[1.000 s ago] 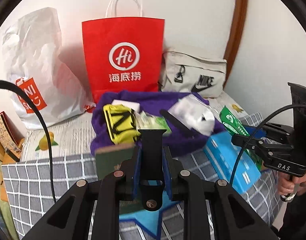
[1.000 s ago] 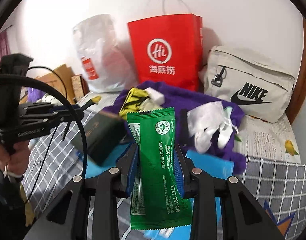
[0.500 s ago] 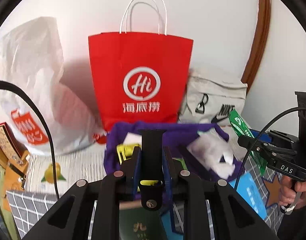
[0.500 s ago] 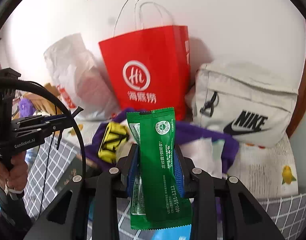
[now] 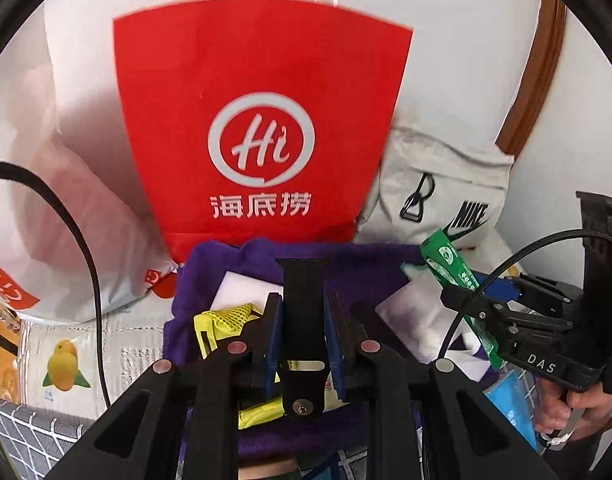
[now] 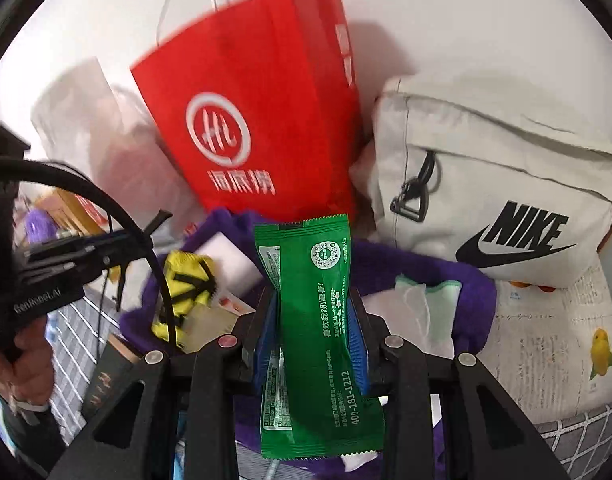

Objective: Organize soft objects
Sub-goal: 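Carry the green packet and black strap over the purple towel with both tools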

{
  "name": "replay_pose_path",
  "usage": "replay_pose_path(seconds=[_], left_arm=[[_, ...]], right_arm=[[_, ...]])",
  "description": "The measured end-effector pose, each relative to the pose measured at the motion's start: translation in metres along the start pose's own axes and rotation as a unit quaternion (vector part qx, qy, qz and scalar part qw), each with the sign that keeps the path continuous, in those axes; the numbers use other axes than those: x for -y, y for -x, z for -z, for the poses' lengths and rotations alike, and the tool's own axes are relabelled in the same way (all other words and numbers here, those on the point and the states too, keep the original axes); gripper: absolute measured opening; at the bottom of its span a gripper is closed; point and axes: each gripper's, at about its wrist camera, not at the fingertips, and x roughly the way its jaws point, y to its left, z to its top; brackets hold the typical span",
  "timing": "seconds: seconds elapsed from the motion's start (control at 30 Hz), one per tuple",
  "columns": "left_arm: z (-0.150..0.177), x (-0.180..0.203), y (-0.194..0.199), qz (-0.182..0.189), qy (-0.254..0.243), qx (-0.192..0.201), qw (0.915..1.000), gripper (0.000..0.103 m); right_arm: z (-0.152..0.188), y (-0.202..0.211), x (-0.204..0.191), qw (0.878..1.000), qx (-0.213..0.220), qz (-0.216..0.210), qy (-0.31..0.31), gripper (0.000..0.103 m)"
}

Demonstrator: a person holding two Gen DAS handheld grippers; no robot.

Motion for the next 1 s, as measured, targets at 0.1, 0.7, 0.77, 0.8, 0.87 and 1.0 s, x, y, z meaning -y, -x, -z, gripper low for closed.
replay_pose_path(seconds=[0.1, 0.7, 0.77, 0.8, 0.87, 1.0], left_arm=[[0.001, -0.002, -0.010, 0.004, 0.001, -0.010, 0.9999, 0.020], [0.008, 0.005, -0.047, 0.020, -0.008, -0.056, 0.9982, 0.020], [0.009, 0.004, -0.048, 0.019, -0.007, -0.057, 0.9982, 0.020], [0.009, 0.003, -0.048, 0.019, -0.006, -0.058, 0.9981, 0.020], [0.009, 0.000, -0.049, 0.018, -0.001, -0.058, 0.9982, 0.020], [0.010, -0.004, -0.054, 0.016, 0.002, -0.063, 0.9979, 0.020]], right_arm=[[0.002, -0.010, -0.004, 1.000, -0.013, 0.002, 0.011, 0.034], [0.016, -0.041, -0.019, 0.996, -0.062, 0.018, 0.055, 0.034], [0.017, -0.040, -0.018, 0.996, -0.063, 0.023, 0.057, 0.034], [0.017, -0.041, -0.017, 0.996, -0.063, 0.027, 0.057, 0.034], [0.016, -0.042, -0.014, 0.996, -0.064, 0.032, 0.056, 0.035], [0.016, -0.044, -0.005, 0.996, -0.066, 0.045, 0.046, 0.037]])
